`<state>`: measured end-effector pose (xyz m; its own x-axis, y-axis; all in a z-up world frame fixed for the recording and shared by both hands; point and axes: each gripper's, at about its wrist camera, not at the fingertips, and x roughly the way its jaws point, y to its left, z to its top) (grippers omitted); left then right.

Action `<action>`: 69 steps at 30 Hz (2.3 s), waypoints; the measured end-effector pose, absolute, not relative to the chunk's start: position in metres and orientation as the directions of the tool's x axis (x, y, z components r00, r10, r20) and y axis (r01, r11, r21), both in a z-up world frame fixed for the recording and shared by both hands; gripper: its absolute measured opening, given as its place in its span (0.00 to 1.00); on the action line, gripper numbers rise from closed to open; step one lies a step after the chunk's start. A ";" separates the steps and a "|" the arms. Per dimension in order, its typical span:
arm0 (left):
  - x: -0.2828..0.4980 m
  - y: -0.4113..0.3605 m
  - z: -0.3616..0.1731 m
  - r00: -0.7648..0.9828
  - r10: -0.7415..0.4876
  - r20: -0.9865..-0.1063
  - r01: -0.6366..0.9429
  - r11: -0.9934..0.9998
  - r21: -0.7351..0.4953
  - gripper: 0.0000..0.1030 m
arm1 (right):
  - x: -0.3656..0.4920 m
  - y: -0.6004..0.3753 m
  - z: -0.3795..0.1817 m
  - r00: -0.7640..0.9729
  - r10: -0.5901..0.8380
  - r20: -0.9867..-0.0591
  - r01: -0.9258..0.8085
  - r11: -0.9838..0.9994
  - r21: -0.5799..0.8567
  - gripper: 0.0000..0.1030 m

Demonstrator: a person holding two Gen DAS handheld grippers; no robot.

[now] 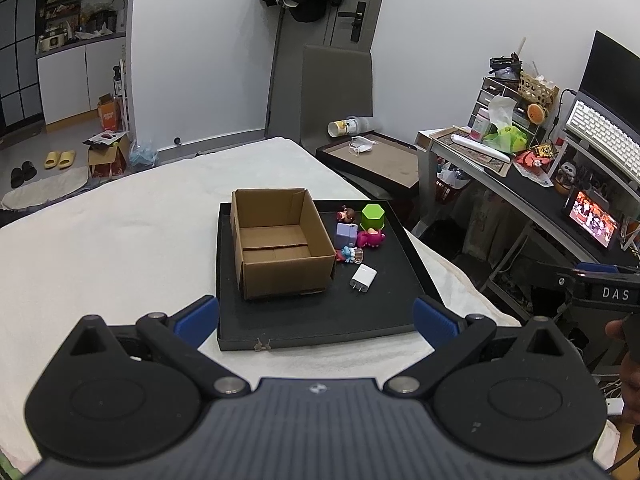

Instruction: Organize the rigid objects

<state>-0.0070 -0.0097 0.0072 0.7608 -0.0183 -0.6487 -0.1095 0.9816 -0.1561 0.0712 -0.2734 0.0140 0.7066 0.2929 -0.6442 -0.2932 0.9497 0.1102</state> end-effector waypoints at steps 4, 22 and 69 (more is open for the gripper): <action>-0.006 -0.009 0.006 0.759 -0.019 -0.651 -0.109 0.982 -0.155 1.00 | 0.075 -0.274 0.015 0.701 0.300 -0.648 -0.302 0.947 0.112 1.00; -0.002 -0.009 0.002 0.752 -0.021 -0.659 -0.108 0.982 -0.154 1.00 | 0.078 -0.270 0.009 0.694 0.298 -0.655 -0.310 0.945 0.102 1.00; 0.132 0.054 -0.059 0.651 -0.026 -0.759 -0.246 0.938 -0.243 0.97 | 0.190 -0.258 -0.055 0.625 0.276 -0.730 -0.196 0.961 0.195 1.00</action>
